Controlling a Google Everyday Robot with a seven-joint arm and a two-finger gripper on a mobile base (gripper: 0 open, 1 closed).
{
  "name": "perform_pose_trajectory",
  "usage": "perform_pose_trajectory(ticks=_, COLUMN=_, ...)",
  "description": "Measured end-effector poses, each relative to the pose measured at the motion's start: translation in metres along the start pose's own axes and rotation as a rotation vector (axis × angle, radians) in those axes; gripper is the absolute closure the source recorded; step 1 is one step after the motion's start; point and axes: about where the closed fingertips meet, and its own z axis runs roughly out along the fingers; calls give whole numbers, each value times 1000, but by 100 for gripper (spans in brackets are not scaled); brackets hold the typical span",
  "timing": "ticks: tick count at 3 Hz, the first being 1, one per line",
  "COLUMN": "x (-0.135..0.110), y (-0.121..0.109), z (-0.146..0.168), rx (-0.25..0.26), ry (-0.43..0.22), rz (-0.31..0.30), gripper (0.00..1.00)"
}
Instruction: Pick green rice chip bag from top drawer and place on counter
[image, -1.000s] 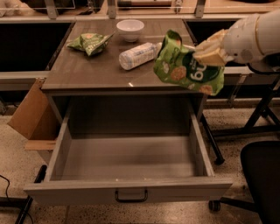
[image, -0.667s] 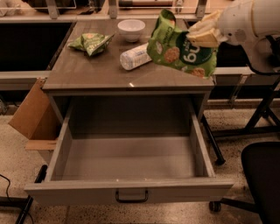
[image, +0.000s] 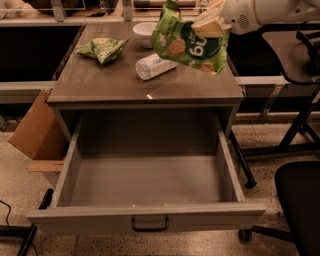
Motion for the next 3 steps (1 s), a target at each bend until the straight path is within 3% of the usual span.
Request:
perform_pose_trajectory(ticks=1, x=21, y=-12, z=31, rx=6, ry=82, rz=62, gripper=73)
perform_pose_trajectory(ticks=3, x=53, y=-16, z=52, rx=20, ry=154, rz=136, gripper=27)
